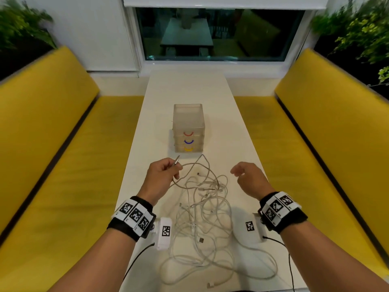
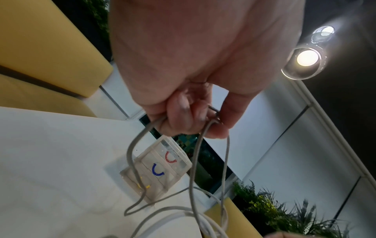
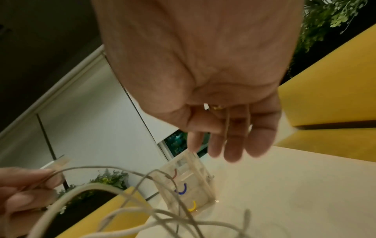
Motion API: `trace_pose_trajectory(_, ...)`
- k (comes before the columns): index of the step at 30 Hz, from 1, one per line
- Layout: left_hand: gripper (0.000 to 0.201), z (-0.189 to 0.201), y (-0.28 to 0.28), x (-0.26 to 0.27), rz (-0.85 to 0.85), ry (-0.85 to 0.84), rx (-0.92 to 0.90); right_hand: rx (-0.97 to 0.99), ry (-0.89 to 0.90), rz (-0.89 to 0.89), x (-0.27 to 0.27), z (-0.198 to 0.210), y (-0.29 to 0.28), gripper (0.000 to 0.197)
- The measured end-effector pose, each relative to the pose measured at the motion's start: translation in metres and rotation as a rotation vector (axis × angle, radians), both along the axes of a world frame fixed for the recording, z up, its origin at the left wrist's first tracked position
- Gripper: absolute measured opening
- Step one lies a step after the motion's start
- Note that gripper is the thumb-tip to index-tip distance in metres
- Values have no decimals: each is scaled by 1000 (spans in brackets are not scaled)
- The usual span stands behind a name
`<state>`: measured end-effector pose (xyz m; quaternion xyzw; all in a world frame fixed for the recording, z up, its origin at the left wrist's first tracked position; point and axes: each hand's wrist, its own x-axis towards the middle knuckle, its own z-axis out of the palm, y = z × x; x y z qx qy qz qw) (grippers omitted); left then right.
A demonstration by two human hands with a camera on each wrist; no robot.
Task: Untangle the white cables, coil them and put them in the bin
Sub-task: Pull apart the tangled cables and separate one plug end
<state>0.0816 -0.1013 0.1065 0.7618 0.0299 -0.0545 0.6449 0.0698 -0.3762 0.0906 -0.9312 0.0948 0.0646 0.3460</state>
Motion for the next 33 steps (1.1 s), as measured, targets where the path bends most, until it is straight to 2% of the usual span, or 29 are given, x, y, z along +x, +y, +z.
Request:
trace_pose_trajectory(2,19,4,-7,-1,-26,-37,4,123,-152,-36,1,10,15,44)
trace_pose_trajectory(5,28,14,-17,-3,-53,-116,76,241,-365,44,2,27,38,42)
trace_pose_trajectory(7,35,22,-21,-2,-50,-153,36,370,-414,108,-1,42,55,40)
trace_pose_trajectory(10,42,42,-28,-4,-86,-157,-165,520,-338,312,-6,62,78,52)
trace_pose_trajectory(13,42,69,-35,-4,-117,-126,-403,593,-243,457,-4,63,99,61)
trace_pose_trajectory(15,42,83,-36,-3,-126,-125,-523,635,-160,479,1,53,107,46)
trace_pose_trajectory(17,43,91,-34,-2,-129,-148,-551,602,-78,526,5,37,111,24)
trace_pose_trajectory(18,43,93,-33,-1,-124,-173,-527,542,-41,538,6,29,111,15)
trace_pose_trajectory(20,44,90,-26,3,-81,-229,-411,441,2,479,5,16,108,20)
trace_pose_trajectory(23,44,74,-17,11,-29,-286,-76,486,2,316,3,6,105,33)
trace_pose_trajectory(25,44,58,-16,9,-62,-279,108,533,-12,220,4,6,105,36)
trace_pose_trajectory(28,47,34,-19,0,-129,-220,190,512,-96,164,5,16,105,30)
trace_pose_trajectory(30,47,24,-21,-4,-125,-180,220,503,-140,209,3,28,106,39)
trace_pose_trajectory(32,50,22,-20,-2,-114,-153,201,586,-113,225,3,36,104,46)
trace_pose_trajectory(33,50,23,-18,-1,-128,-154,197,650,-92,220,4,39,101,42)
